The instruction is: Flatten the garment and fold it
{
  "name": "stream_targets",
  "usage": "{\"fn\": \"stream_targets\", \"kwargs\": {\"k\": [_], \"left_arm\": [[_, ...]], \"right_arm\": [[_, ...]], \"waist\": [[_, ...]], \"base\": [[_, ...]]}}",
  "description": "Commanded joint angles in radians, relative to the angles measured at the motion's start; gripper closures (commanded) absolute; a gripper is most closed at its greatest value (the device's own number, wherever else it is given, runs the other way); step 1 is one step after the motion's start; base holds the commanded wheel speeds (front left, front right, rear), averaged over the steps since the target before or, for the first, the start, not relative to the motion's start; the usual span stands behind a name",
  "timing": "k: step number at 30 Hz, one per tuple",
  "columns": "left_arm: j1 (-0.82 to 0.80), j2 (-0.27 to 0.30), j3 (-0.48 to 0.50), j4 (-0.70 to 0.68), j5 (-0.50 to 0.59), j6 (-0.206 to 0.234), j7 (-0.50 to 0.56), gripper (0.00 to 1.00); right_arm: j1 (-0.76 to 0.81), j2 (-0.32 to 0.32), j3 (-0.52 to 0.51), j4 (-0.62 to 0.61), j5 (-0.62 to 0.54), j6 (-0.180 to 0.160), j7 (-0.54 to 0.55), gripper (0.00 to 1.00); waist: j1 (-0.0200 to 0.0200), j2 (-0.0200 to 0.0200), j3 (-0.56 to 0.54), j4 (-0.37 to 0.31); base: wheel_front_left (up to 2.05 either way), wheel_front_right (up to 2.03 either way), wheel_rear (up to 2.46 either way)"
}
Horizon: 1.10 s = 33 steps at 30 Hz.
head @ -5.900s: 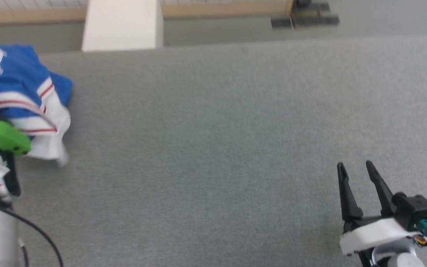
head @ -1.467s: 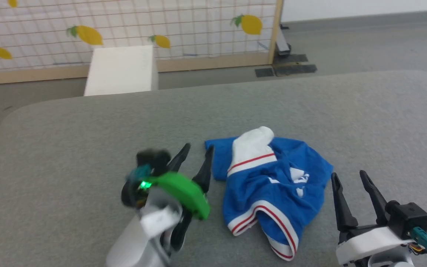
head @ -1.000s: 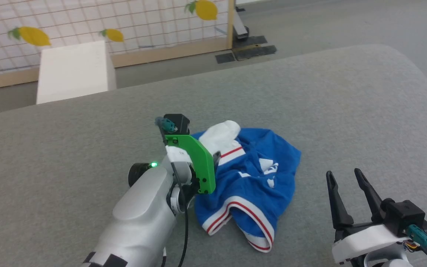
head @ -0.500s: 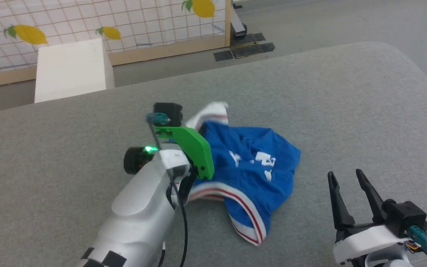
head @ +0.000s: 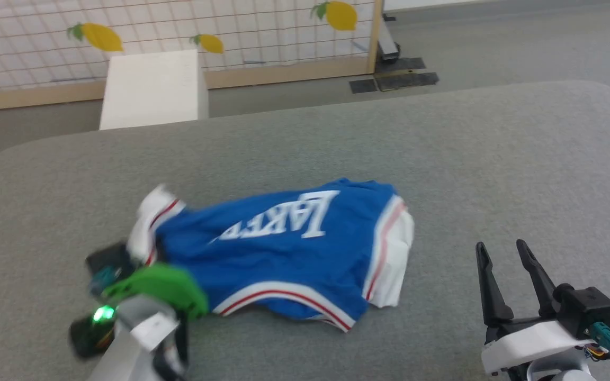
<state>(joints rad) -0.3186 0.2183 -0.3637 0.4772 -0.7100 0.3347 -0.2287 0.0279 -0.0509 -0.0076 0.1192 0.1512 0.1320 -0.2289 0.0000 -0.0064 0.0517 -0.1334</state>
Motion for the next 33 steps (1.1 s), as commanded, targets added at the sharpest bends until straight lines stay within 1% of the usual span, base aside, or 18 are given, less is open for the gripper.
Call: {"fn": "stream_targets", "kwargs": {"k": [1, 3, 4, 7, 8, 9, 11, 12, 15, 16, 18, 21, 25, 28, 31, 32, 33], "left_arm": [[0.05, 0.024, 0.012, -0.02, -0.006, 0.028, 0.016, 1.0], [0.11, 0.049, 0.016, -0.039, -0.018, 0.059, 0.068, 1.0], [0.14, 0.06, 0.01, -0.042, -0.031, 0.07, 0.123, 1.0], [0.187, 0.078, -0.004, -0.076, -0.063, 0.084, 0.235, 1.0], [0.198, 0.081, -0.01, -0.095, -0.075, 0.082, 0.268, 0.6], [0.205, 0.084, -0.019, -0.111, -0.081, 0.076, 0.293, 0.0], [0.215, 0.099, -0.038, -0.151, -0.076, 0.061, 0.313, 0.0], [0.216, 0.108, -0.039, -0.178, -0.061, 0.057, 0.288, 0.0], [0.227, 0.108, -0.011, -0.246, -0.025, 0.051, 0.148, 0.0], [0.235, 0.106, -0.001, -0.268, -0.01, 0.044, 0.083, 0.0], [0.251, 0.101, 0.02, -0.301, 0.016, 0.025, -0.001, 0.0], [0.27, 0.085, 0.058, -0.339, 0.077, -0.002, -0.031, 0.0], [0.294, 0.016, 0.162, -0.445, 0.218, -0.056, -0.033, 0.0], [0.316, -0.048, 0.225, -0.498, 0.307, -0.118, -0.033, 0.0], [0.322, -0.098, 0.277, -0.51, 0.367, -0.181, -0.033, 0.0], [0.315, -0.136, 0.315, -0.51, 0.411, -0.234, -0.033, 0.0], [0.312, -0.144, 0.323, -0.51, 0.42, -0.245, -0.033, 0.0]], "right_arm": [[0.006, 0.001, 0.001, -0.005, 0.007, -0.001, 0.002, 0.0], [0.007, 0.001, 0.001, -0.006, 0.008, -0.001, 0.003, 0.0], [0.008, 0.001, 0.002, -0.007, 0.009, -0.001, 0.003, 0.0], [0.008, 0.001, 0.003, -0.01, 0.009, -0.001, 0.005, 0.0], [0.008, 0.001, 0.003, -0.01, 0.009, -0.001, 0.005, 0.0], [0.009, 0.001, 0.002, -0.01, 0.008, -0.001, 0.006, 0.0], [0.009, 0.001, 0.003, -0.01, 0.008, -0.001, 0.007, 0.0], [0.009, 0.001, 0.004, -0.011, 0.007, -0.001, 0.007, 0.0], [0.009, 0.001, 0.005, -0.017, 0.004, -0.001, 0.008, 0.0], [0.008, 0.001, 0.007, -0.02, 0.0, -0.001, 0.009, 0.0], [0.001, 0.001, 0.015, -0.025, -0.01, -0.001, 0.012, 0.0], [-0.02, 0.001, 0.032, -0.026, -0.032, -0.001, 0.026, 0.0], [-0.078, 0.001, 0.072, 0.0, -0.066, -0.001, 0.097, 0.0], [-0.141, 0.001, 0.103, 0.05, -0.086, -0.001, 0.209, 0.0], [-0.204, 0.001, 0.115, 0.124, -0.114, -0.001, 0.353, 0.0], [-0.268, 0.001, 0.119, 0.193, -0.15, -0.001, 0.504, 0.0], [-0.284, 0.001, 0.119, 0.21, -0.156, -0.001, 0.542, 0.0]], "waist": [[0.0, 0.0064, -0.007, 0.031], [0.0, 0.0064, -0.01, 0.046], [0.0, 0.0064, -0.012, 0.053], [0.0, 0.0064, -0.015, 0.071], [0.0, 0.0064, -0.017, 0.077], [0.0, 0.0064, -0.019, 0.083], [0.0, 0.0064, -0.022, 0.091], [0.0, 0.0064, -0.023, 0.094], [0.0, 0.0064, -0.027, 0.104], [0.0, 0.0064, -0.027, 0.108], [0.0, 0.0064, -0.025, 0.115], [0.0, 0.0064, -0.019, 0.129], [0.0, 0.0064, 0.0, 0.151], [0.0, 0.0064, 0.02, 0.165], [0.0, 0.0064, 0.04, 0.182], [0.0, 0.0064, 0.063, 0.202], [0.0, 0.0064, 0.069, 0.207]], "base": [[0.0, 0.0, 0.0], [0.0, 0.0, 0.0], [0.0, 0.0, 0.0], [0.0, 0.0, 0.0], [0.0, 0.0, 0.0], [0.0, 0.0, 0.0], [0.0, 0.0, 0.0], [0.0, 0.0, 0.0], [0.0, 0.0, 0.0], [0.0, 0.0, 0.0], [0.0, 0.0, 0.0], [0.0, 0.0, 0.0], [0.0, 0.0, 0.0], [0.0, 0.0, 0.0], [0.0, 0.0, 0.0], [0.0, 0.0, 0.0], [0.0, 0.0, 0.0]]}}
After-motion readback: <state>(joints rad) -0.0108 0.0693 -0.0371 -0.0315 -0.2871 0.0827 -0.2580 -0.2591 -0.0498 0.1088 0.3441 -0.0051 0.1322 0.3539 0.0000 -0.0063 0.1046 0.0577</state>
